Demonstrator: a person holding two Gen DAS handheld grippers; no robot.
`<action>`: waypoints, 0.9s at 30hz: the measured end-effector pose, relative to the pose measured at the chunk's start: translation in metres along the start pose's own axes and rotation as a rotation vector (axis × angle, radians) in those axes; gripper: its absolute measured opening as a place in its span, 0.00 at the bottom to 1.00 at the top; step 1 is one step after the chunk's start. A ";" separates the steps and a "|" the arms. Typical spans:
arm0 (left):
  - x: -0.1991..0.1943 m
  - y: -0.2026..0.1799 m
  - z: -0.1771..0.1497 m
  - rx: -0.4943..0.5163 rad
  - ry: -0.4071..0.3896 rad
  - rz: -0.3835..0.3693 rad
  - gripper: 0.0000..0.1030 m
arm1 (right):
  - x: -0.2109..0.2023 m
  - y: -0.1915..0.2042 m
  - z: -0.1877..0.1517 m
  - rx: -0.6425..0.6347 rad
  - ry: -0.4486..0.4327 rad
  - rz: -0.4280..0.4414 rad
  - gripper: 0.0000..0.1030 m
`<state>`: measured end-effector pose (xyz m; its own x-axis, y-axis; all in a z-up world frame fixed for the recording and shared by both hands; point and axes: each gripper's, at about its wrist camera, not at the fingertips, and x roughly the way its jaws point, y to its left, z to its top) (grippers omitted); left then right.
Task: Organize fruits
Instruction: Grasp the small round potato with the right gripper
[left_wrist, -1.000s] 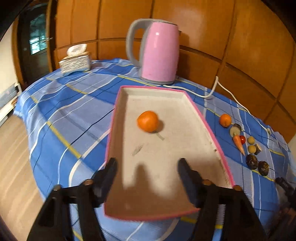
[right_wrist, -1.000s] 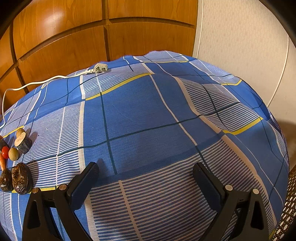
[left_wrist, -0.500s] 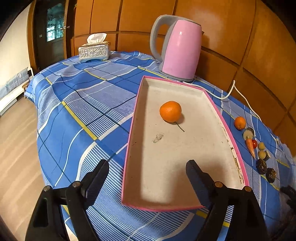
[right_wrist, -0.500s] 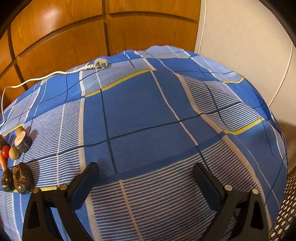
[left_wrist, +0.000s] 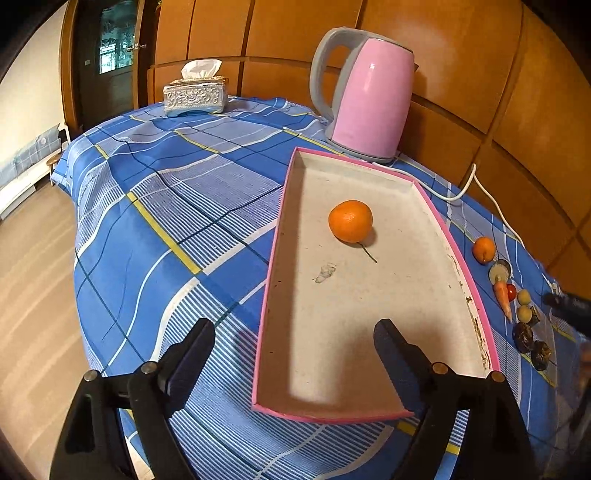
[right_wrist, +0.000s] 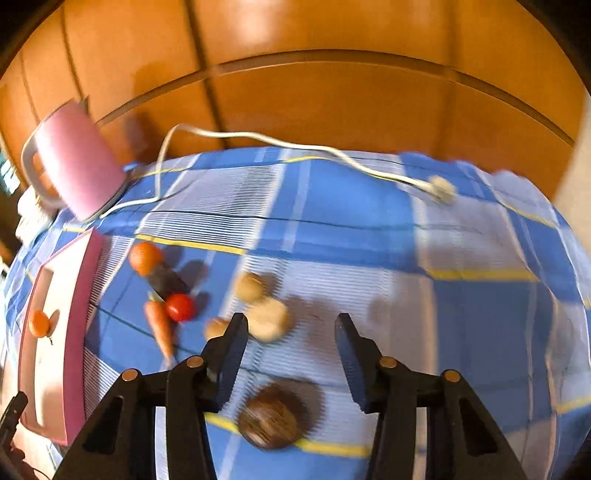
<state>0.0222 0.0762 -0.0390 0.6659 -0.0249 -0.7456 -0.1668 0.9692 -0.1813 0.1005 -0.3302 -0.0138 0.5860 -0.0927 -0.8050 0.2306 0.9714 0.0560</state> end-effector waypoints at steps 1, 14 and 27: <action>0.000 0.001 0.000 -0.001 0.000 0.001 0.86 | 0.007 0.008 0.006 -0.017 0.010 0.003 0.48; 0.003 0.005 0.001 -0.010 0.013 0.002 0.86 | 0.073 0.042 0.025 -0.196 0.165 -0.072 0.25; -0.002 0.005 -0.002 -0.012 0.014 -0.004 0.86 | -0.015 0.073 0.012 -0.235 -0.020 0.128 0.25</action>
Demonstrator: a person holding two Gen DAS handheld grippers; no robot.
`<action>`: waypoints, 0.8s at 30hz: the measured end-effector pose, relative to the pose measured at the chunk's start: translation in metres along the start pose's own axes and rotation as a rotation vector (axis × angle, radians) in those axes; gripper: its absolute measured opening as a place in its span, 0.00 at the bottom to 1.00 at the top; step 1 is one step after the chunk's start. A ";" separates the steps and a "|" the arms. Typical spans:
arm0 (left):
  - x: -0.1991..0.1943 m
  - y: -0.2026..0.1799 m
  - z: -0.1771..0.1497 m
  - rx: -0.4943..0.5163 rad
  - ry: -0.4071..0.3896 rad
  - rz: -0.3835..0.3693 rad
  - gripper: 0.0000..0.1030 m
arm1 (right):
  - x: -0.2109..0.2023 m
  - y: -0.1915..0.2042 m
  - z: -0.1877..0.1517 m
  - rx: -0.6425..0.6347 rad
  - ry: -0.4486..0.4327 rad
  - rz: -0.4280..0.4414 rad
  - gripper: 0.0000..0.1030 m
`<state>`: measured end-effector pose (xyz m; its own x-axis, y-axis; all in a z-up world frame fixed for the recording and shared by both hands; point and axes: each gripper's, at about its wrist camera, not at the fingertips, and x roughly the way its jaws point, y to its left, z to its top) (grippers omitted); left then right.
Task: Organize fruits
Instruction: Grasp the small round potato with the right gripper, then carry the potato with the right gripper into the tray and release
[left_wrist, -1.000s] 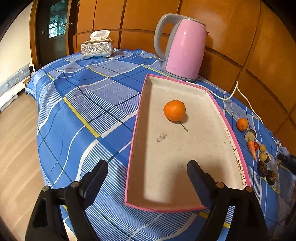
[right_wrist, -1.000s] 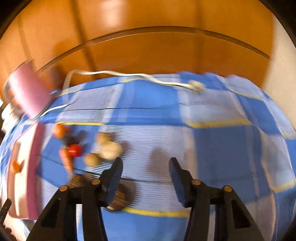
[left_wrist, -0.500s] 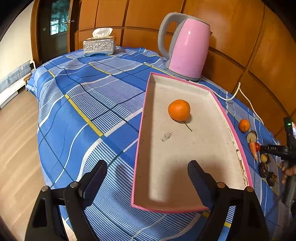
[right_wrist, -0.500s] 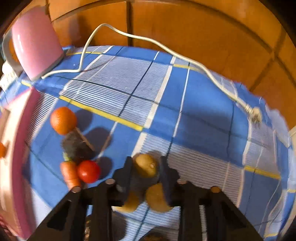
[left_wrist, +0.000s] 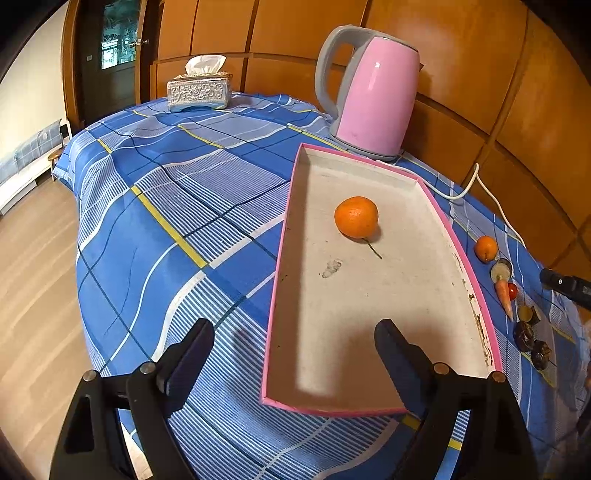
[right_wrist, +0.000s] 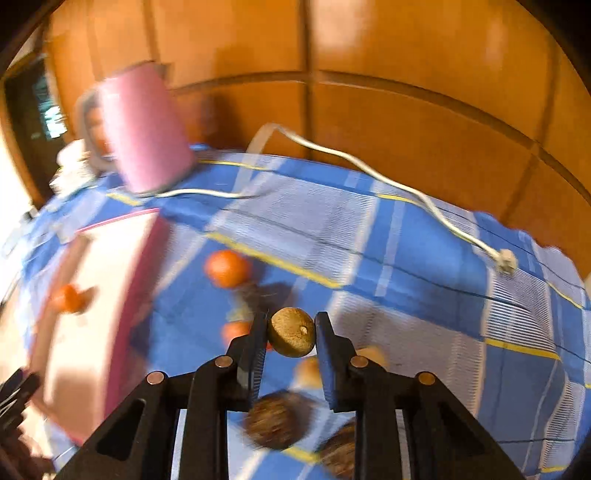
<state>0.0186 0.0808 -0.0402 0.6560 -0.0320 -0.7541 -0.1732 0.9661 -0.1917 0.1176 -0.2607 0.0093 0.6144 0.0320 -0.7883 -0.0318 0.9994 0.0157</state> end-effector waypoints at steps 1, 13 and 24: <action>-0.001 0.000 0.000 -0.001 0.000 -0.002 0.86 | -0.004 0.012 -0.003 -0.023 0.003 0.042 0.25; -0.004 0.006 -0.002 -0.013 0.000 -0.010 0.86 | 0.013 0.125 -0.019 -0.172 0.098 0.271 0.25; -0.003 0.009 -0.002 -0.020 0.007 -0.011 0.86 | 0.022 0.155 -0.007 -0.124 0.088 0.295 0.35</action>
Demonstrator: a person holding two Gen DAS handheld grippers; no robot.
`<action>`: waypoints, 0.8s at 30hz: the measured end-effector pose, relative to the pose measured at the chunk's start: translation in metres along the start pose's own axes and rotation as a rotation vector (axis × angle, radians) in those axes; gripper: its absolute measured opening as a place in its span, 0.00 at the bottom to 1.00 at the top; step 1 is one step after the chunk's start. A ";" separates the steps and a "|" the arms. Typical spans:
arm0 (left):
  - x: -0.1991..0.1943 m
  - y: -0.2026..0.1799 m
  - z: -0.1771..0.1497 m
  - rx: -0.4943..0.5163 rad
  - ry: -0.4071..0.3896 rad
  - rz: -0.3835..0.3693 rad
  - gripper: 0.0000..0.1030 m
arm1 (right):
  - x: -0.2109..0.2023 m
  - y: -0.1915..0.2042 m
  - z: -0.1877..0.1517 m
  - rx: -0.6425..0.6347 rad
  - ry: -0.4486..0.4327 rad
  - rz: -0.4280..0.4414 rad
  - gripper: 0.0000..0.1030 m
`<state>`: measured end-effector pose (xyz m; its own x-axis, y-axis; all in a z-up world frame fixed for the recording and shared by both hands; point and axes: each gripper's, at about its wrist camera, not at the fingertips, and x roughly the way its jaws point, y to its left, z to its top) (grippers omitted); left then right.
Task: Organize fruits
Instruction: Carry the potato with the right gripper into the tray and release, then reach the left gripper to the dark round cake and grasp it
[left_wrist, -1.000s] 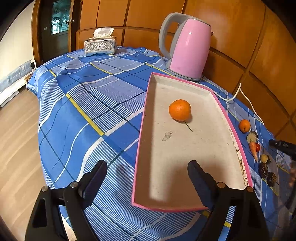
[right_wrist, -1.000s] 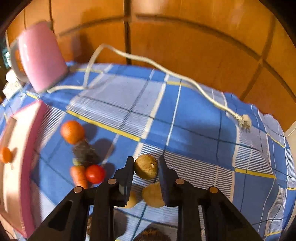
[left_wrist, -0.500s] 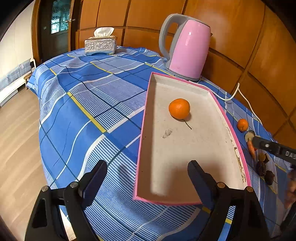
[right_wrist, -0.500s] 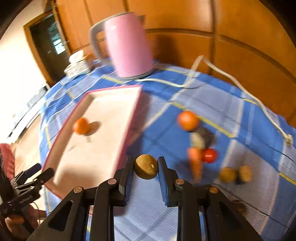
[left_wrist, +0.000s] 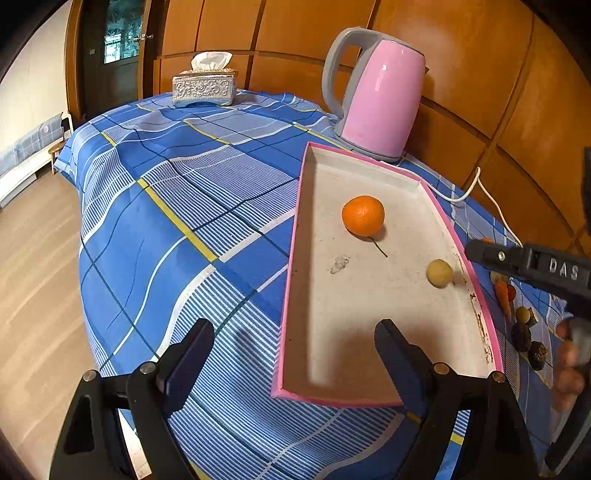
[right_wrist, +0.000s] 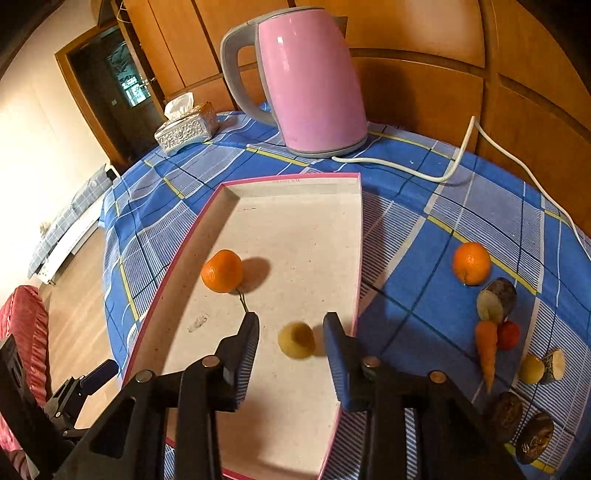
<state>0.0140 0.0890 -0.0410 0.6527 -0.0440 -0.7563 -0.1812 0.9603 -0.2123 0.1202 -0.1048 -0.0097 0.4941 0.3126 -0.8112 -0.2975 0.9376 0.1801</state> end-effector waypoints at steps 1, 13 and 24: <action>0.000 0.000 0.000 0.000 0.001 -0.001 0.86 | 0.000 0.000 -0.001 -0.001 0.000 -0.009 0.35; -0.002 -0.005 -0.001 0.013 -0.005 -0.001 0.86 | -0.039 -0.029 -0.044 0.030 -0.044 -0.121 0.35; -0.004 -0.009 -0.002 0.030 -0.006 -0.004 0.86 | -0.080 -0.088 -0.088 0.163 -0.085 -0.314 0.37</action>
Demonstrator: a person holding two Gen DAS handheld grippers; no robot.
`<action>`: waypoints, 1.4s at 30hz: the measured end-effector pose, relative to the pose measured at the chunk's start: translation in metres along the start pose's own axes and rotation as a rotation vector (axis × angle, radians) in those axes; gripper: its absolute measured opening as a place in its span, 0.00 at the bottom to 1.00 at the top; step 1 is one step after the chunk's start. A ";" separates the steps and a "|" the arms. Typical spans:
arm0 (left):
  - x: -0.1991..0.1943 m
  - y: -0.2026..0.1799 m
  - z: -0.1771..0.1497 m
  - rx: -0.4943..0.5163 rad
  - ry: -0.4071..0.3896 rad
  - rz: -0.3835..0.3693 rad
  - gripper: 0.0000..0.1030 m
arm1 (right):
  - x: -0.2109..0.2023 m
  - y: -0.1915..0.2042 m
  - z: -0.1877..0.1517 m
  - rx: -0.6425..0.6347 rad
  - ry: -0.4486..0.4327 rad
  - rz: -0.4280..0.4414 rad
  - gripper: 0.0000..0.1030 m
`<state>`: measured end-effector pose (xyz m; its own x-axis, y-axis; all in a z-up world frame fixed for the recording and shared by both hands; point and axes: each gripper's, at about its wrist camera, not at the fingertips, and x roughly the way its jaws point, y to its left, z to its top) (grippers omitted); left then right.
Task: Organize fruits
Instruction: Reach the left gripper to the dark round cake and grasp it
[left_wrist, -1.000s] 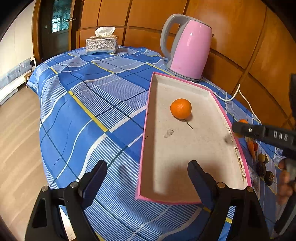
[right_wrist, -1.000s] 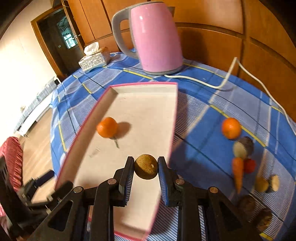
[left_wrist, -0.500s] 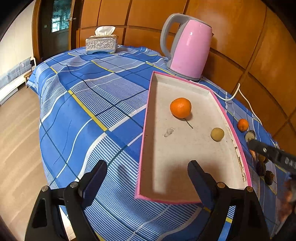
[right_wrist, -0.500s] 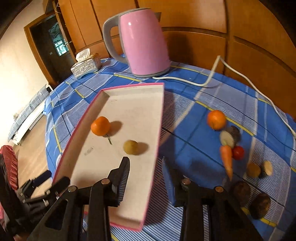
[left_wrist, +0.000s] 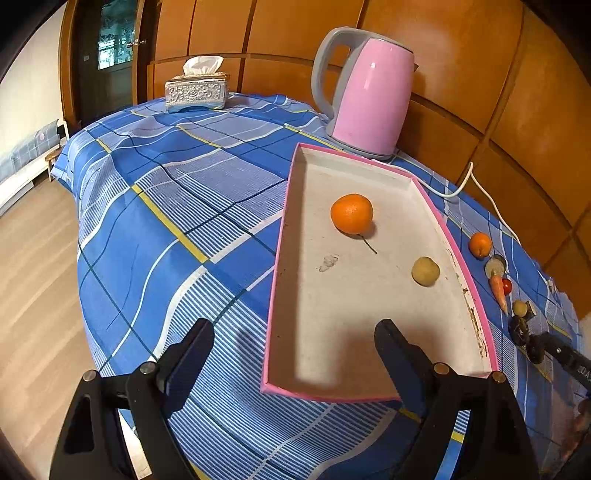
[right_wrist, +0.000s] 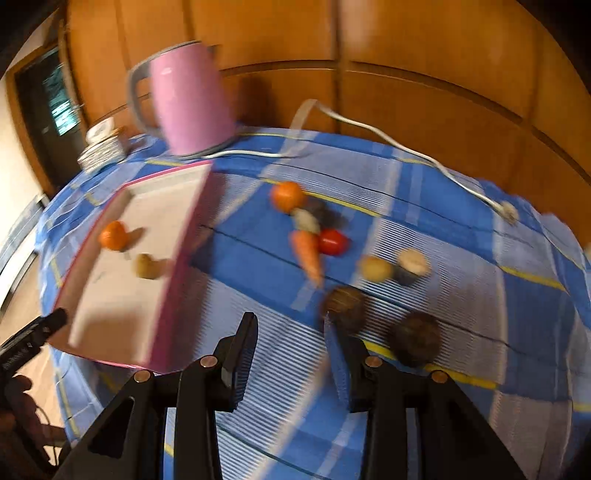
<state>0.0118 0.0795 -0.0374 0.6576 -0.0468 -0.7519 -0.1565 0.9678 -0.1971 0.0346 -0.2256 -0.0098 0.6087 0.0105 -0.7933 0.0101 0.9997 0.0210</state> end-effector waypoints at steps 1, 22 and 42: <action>0.000 0.000 0.000 0.002 0.000 0.000 0.86 | -0.001 -0.010 -0.002 0.026 -0.001 -0.020 0.37; 0.000 -0.014 -0.001 0.053 0.009 0.001 0.87 | -0.024 -0.176 -0.074 0.518 -0.018 -0.494 0.44; -0.015 -0.158 0.020 0.440 0.113 -0.402 0.77 | -0.015 -0.195 -0.098 0.586 -0.076 -0.616 0.71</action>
<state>0.0415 -0.0678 0.0183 0.5155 -0.4331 -0.7394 0.4236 0.8789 -0.2194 -0.0540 -0.4185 -0.0612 0.4116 -0.5536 -0.7239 0.7530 0.6541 -0.0721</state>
